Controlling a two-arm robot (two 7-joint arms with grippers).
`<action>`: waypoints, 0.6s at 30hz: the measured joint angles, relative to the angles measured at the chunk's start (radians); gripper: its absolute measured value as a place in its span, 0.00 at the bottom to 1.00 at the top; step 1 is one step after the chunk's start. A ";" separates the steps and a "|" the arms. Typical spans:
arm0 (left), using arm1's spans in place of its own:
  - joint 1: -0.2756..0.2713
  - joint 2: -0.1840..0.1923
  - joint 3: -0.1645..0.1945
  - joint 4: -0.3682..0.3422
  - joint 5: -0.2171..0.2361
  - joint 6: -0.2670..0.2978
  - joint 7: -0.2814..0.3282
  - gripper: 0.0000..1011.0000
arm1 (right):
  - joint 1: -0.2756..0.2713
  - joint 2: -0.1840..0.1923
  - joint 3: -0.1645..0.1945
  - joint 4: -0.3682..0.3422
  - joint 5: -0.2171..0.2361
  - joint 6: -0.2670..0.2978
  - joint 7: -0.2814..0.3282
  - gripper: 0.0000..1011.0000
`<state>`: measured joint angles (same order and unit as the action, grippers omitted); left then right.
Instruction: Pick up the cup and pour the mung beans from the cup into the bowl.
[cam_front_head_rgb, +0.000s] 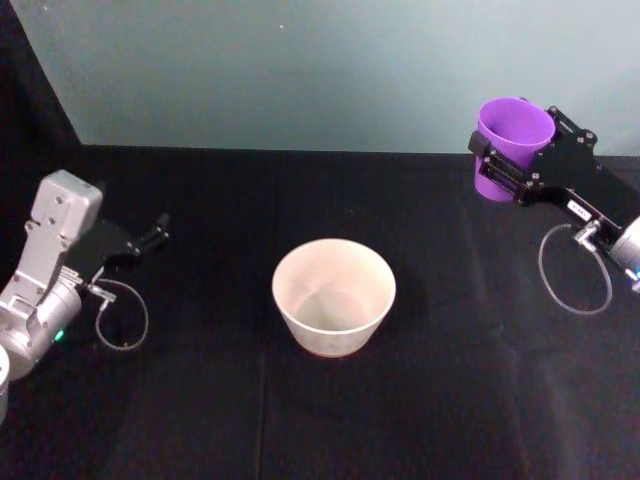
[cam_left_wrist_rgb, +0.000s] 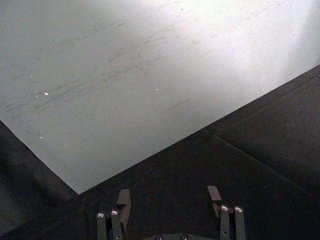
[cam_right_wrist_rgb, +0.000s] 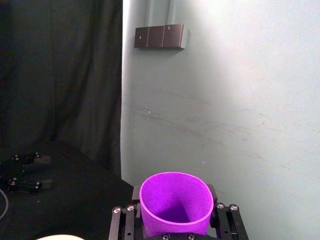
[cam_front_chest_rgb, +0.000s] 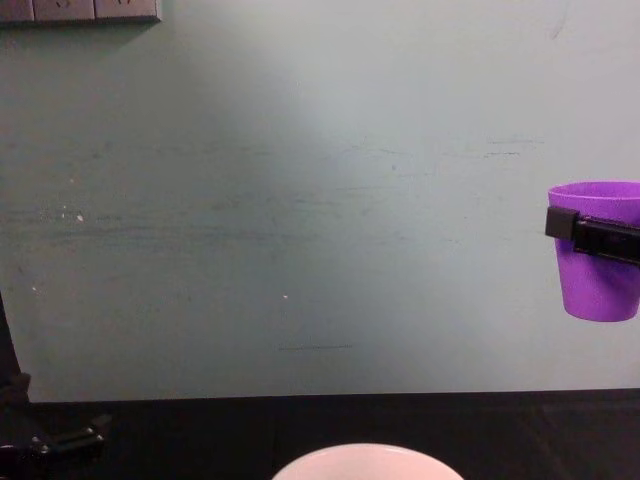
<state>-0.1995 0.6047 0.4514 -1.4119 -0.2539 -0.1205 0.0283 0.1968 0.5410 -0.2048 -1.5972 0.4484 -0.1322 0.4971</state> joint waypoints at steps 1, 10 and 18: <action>0.000 0.000 0.000 0.000 0.000 0.000 0.000 0.99 | 0.000 0.000 0.000 0.000 0.000 0.000 0.000 0.73; 0.000 0.000 0.000 0.000 0.000 0.000 0.000 0.99 | 0.000 0.000 0.000 0.000 0.000 0.000 0.000 0.73; 0.000 0.000 0.000 0.000 0.000 0.000 0.000 0.99 | 0.000 0.000 0.000 0.000 0.000 0.000 0.000 0.73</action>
<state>-0.1995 0.6047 0.4514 -1.4119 -0.2539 -0.1205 0.0283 0.1968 0.5410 -0.2048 -1.5972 0.4484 -0.1322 0.4970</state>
